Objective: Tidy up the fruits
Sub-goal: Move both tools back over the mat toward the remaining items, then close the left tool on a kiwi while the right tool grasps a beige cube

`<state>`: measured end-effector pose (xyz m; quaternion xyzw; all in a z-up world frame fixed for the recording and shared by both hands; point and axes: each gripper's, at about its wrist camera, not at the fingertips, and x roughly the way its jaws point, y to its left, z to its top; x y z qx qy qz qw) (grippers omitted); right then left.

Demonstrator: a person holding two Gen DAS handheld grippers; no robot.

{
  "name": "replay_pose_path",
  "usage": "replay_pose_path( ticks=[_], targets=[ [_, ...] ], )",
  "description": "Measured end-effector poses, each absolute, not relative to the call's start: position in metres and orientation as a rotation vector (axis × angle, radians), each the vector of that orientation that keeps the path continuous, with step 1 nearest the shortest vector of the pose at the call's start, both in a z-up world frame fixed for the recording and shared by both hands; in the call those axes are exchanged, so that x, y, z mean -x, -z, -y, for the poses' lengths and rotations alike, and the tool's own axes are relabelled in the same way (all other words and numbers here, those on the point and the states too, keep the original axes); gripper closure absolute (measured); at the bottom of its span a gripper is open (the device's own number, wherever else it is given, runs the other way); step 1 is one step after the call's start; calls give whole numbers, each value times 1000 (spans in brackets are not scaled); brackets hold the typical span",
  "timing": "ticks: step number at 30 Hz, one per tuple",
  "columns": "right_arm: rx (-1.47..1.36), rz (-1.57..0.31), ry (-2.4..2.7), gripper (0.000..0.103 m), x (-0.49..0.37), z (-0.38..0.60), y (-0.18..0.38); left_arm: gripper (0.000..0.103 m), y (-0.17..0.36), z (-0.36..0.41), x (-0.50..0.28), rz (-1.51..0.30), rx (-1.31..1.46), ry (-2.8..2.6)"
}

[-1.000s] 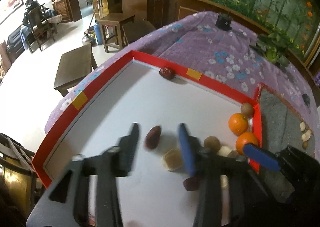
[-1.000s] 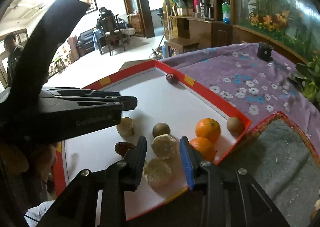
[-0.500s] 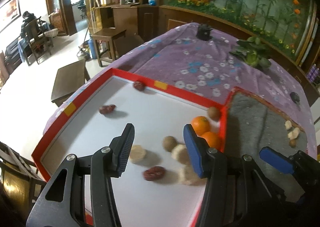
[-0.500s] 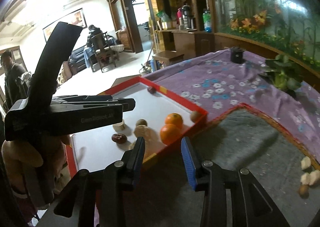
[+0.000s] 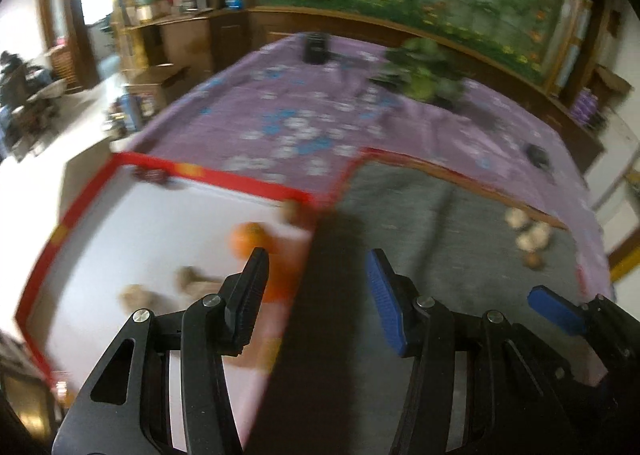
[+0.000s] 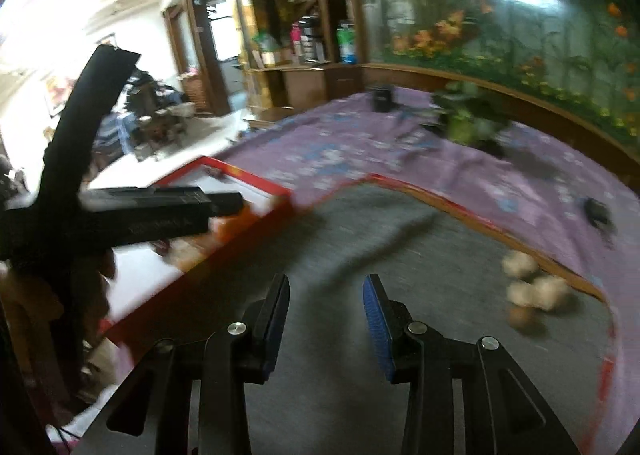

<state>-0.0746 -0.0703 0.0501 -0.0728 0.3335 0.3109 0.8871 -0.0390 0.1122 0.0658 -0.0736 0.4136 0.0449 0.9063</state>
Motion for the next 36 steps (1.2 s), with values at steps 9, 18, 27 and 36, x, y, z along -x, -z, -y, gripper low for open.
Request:
replay_pose_path(
  ticks=[9, 18, 27, 36],
  targets=[
    [76, -770, -370, 60, 64, 196, -23, 41, -39, 0, 2, -959, 82, 208],
    [41, -767, -341, 60, 51, 220, -20, 41, -29, 56, -24, -997, 13, 262],
    [39, -759, -310, 60, 49, 236, -17, 42, -15, 90, -38, -1011, -13, 312],
    [-11, -770, -306, 60, 41, 249, -15, 81, -5, 95, -47, -981, -32, 300]
  ],
)
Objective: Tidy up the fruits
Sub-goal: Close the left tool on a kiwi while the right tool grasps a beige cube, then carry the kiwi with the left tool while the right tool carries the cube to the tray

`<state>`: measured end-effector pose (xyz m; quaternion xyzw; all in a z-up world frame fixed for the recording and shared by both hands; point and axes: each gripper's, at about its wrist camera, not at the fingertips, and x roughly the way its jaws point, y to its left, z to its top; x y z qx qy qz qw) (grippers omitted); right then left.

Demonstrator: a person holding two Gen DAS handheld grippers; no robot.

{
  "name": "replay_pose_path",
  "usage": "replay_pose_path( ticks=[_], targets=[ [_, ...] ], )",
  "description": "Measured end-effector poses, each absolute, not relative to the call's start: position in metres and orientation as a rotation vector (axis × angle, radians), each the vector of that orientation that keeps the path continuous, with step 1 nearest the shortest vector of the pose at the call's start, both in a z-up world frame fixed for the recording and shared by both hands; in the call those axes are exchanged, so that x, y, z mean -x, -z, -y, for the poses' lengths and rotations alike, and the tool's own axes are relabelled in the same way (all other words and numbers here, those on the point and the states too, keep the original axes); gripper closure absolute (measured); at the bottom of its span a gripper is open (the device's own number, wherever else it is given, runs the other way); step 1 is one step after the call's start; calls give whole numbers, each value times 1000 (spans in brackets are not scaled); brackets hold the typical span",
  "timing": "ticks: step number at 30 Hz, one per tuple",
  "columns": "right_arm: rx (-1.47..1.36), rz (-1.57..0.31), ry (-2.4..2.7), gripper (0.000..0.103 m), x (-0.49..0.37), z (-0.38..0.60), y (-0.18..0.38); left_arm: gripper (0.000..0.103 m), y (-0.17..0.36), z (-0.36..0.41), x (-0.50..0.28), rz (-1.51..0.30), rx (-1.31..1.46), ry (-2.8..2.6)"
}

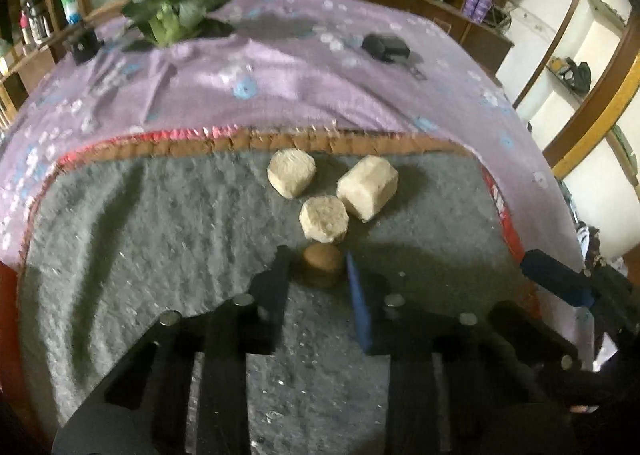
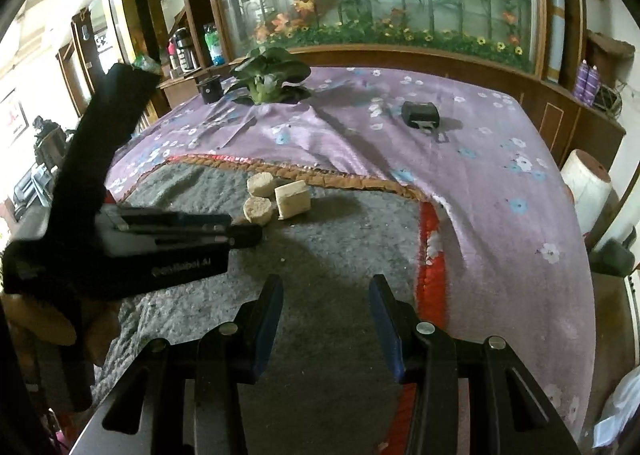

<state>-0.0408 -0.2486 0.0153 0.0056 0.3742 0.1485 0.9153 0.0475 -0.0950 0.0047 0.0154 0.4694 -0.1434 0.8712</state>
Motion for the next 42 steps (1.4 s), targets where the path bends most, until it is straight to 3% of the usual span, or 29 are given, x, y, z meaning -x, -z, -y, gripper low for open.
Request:
replay_pose_path(
  ticks=[17, 18, 19, 20, 31, 42],
  targets=[
    [64, -826, -431, 60, -52, 206, -3, 81, -31, 31, -17, -941, 16, 222],
    [63, -835, -444, 64, -57, 204, 0, 81, -31, 29, -16, -944, 15, 219],
    [56, -822, -451, 78, -58, 203, 1, 81, -31, 27, -15, -947, 12, 215],
    [51, -822, -440, 78, -59, 203, 1, 81, -31, 25, -14, -946, 11, 211],
    [-8, -732, -381, 78, 16, 204, -28, 81, -42, 1, 16, -891, 1, 134],
    [29, -699, -498, 78, 65, 136, -39, 81, -54, -55, 50, -840, 34, 6]
  ],
)
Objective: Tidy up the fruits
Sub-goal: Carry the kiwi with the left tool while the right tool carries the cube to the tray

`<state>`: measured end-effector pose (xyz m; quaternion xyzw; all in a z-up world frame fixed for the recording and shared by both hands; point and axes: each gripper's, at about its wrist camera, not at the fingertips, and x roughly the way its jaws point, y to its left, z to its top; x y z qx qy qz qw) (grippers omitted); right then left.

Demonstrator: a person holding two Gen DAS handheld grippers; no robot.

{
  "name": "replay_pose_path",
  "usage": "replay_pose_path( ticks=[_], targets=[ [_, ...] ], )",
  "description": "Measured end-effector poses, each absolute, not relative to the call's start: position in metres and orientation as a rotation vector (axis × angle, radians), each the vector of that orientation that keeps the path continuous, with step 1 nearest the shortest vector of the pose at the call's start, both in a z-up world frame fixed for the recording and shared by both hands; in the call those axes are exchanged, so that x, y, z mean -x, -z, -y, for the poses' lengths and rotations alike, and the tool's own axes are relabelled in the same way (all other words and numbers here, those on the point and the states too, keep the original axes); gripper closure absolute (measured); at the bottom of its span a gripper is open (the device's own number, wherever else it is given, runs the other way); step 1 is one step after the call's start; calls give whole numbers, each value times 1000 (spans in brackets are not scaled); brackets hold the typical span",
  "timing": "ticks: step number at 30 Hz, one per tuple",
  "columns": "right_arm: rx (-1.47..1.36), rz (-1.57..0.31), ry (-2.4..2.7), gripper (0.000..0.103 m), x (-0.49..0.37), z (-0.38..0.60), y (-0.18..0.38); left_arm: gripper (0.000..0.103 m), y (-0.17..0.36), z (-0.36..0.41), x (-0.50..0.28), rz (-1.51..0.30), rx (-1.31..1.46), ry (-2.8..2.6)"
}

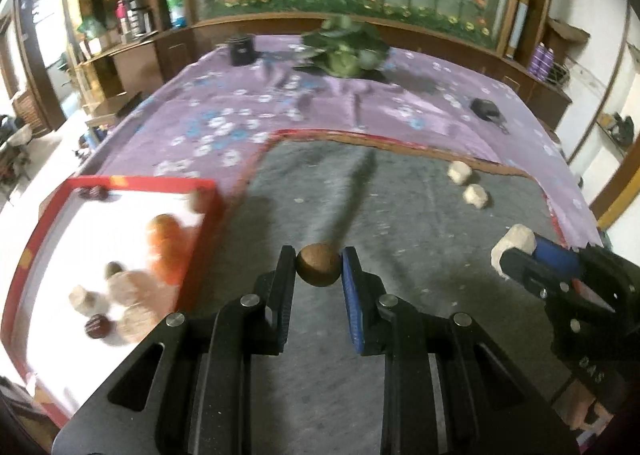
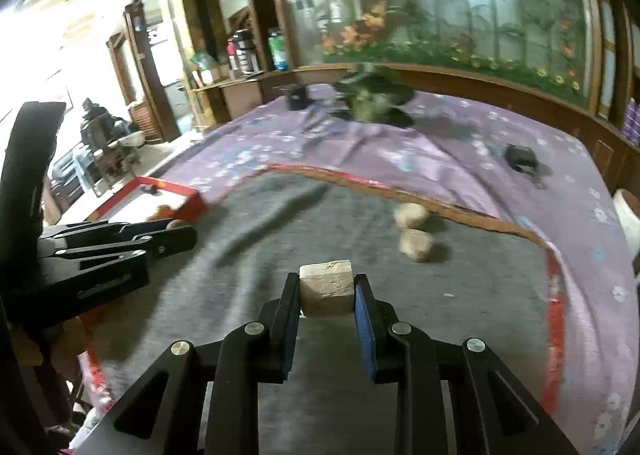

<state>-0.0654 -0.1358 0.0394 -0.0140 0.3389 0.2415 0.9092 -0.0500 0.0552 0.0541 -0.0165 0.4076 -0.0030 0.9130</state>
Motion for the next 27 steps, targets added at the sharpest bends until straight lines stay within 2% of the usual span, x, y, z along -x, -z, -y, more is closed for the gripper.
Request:
replay_pose_path(
  ticks=[16, 27],
  targets=[
    [101, -679, -766, 78, 81, 6, -57, 81, -61, -157, 88, -829, 103, -187],
    [185, -696, -895, 78, 91, -63, -54, 81, -42, -237, 101, -883, 261, -289]
  ],
)
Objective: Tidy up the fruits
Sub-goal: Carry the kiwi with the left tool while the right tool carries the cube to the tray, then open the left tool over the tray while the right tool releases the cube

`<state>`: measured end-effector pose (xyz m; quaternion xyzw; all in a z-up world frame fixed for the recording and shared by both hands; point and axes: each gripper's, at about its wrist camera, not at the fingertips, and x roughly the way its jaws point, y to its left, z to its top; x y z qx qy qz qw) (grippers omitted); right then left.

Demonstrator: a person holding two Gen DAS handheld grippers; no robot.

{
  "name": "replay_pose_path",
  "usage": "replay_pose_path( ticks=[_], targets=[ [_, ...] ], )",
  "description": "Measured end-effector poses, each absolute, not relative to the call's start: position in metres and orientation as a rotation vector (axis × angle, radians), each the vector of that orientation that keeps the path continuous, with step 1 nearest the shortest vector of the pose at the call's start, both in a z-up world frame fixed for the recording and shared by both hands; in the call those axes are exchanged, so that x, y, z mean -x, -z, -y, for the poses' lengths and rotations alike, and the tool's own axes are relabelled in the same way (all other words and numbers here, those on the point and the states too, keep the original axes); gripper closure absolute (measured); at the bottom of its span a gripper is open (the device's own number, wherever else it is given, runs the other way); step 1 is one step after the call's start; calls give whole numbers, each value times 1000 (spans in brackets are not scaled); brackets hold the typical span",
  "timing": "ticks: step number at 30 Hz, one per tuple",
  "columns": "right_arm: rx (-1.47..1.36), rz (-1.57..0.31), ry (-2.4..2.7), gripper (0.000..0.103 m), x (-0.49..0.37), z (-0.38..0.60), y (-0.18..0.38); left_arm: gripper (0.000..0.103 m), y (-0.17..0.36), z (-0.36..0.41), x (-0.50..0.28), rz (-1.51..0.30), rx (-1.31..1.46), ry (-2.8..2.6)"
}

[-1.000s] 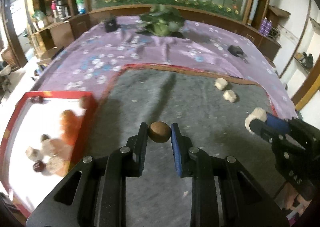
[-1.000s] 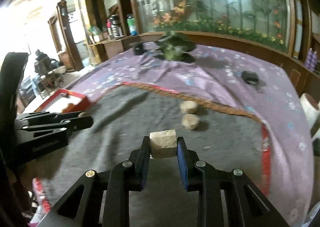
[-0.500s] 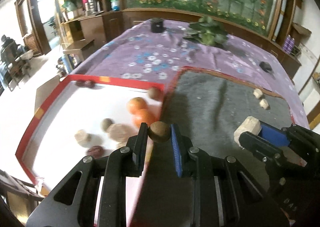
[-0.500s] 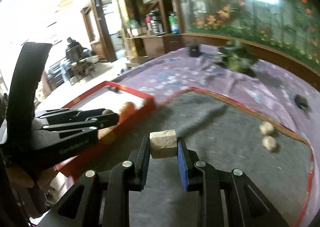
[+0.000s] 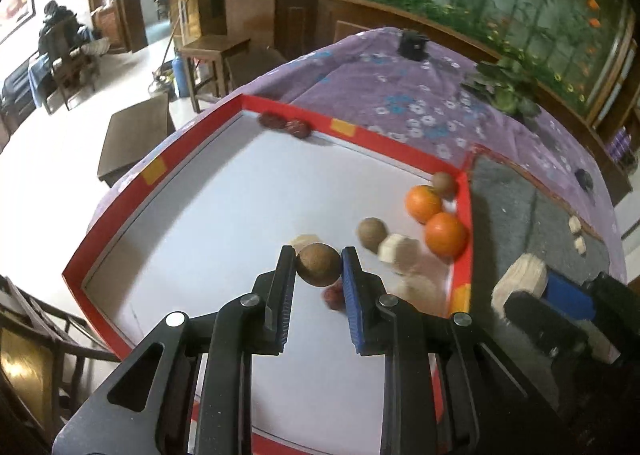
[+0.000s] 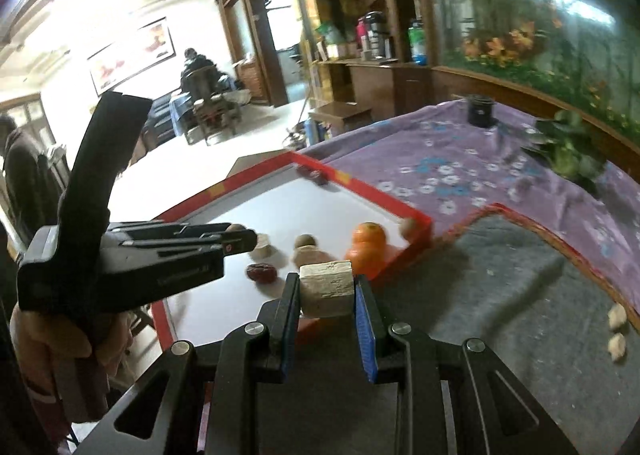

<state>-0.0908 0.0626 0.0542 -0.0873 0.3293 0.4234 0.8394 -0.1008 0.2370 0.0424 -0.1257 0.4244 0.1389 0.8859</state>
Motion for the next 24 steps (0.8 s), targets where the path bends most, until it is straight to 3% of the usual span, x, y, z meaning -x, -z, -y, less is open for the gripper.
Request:
replay_pose_path(
  ticks=[24],
  targets=[
    [268, -826, -1057, 78, 102, -129, -10, 81, -37, -256, 74, -879, 266, -338]
  ],
)
